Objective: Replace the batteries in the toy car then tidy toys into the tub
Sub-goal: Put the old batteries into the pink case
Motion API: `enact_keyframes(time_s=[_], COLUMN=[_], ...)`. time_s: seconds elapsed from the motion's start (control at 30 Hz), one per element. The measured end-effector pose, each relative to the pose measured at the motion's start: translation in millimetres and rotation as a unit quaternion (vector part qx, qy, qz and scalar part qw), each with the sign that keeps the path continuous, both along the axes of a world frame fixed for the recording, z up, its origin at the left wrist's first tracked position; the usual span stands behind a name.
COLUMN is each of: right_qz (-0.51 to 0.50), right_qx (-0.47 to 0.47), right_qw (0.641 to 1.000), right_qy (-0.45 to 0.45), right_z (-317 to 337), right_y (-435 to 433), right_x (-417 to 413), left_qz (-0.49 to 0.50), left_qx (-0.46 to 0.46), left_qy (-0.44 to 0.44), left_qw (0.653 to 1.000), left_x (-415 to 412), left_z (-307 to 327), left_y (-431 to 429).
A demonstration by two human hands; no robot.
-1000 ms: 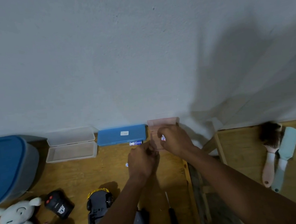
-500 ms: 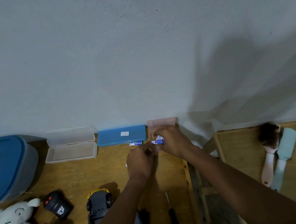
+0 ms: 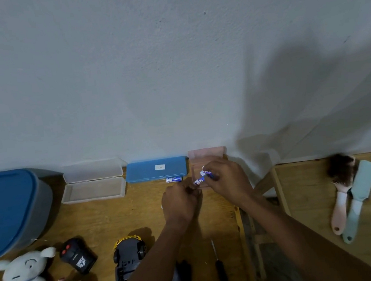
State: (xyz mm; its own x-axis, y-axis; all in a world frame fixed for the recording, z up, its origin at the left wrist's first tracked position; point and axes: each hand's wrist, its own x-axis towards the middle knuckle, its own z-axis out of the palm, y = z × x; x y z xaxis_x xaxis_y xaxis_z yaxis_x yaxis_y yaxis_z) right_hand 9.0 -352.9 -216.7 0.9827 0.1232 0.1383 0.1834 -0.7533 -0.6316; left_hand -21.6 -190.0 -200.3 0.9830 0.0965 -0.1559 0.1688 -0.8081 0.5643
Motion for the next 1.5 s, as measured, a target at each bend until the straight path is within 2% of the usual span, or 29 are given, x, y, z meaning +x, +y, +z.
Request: enact_keyframes(time_s=[0.07, 0.13, 0.17, 0.23, 0.27, 0.33, 0.4, 0.47, 0.6, 0.73, 0.93, 1.13, 1.5], right_qz=[-0.102, -0.222, -0.278, -0.332, -0.314, -0.235, -0.185, -0.178, -0.140, -0.118, -0.097, -0.090, -0.087], right_qx=[0.057, 0.145, 0.181, 0.240, 0.263, 0.272, 0.255, 0.245, 0.155, 0.096, 0.066, 0.042, 0.005], right_qw=[0.990, 0.957, 0.938, 0.912, 0.911, 0.930, 0.946, 0.951, 0.976, 0.985, 0.991, 0.993, 0.994], right_qy=[-0.077, -0.116, -0.105, -0.012, 0.036, 0.072, 0.076, 0.068, 0.066, 0.076, 0.062, 0.062, 0.070], right_z=[3.8, 8.7, 11.8, 18.6, 20.7, 21.9, 19.7, 14.9, -8.7, -21.6, -15.4, -13.7, -4.4], right_y=[-1.3, -1.1, -1.3, -1.6, -1.5, -1.1, 0.5, 1.8, -1.8, -2.1, -4.6, -7.3, -3.1], right_x=[-14.9, -21.9, -20.4, -11.5, -6.5, -1.4, -1.4, -4.8, -22.1, -35.4, -35.5, -26.5, -20.4], left_qz=[0.004, 0.001, 0.000, -0.004, -0.005, 0.001, 0.018, 0.023, 0.021, -0.002, 0.024, -0.012, -0.031], left_qx=[-0.013, -0.026, -0.030, -0.037, -0.037, -0.042, -0.064, -0.083, -0.084, -0.053, 0.001, 0.046, 0.094], left_qy=[0.004, 0.013, 0.016, 0.012, 0.011, 0.014, 0.014, 0.009, -0.002, -0.014, -0.037, -0.050, 0.001], left_qw=[1.000, 1.000, 0.999, 0.999, 0.999, 0.999, 0.998, 0.996, 0.996, 0.999, 0.999, 0.998, 0.995], left_x=[-0.2, 0.0, 0.1, 0.8, 0.9, 1.0, 0.5, 0.0, 0.3, -1.1, -2.0, 2.5, 13.9], left_z=[-1.0, -2.4, -3.0, -4.1, -4.3, -3.7, -4.6, -3.5, -1.7, 1.5, 5.0, 5.5, 10.0], left_y=[-0.3, 0.2, 0.7, 1.6, 1.7, 1.2, 1.5, 0.9, -1.1, -0.5, -0.6, -2.1, -3.9])
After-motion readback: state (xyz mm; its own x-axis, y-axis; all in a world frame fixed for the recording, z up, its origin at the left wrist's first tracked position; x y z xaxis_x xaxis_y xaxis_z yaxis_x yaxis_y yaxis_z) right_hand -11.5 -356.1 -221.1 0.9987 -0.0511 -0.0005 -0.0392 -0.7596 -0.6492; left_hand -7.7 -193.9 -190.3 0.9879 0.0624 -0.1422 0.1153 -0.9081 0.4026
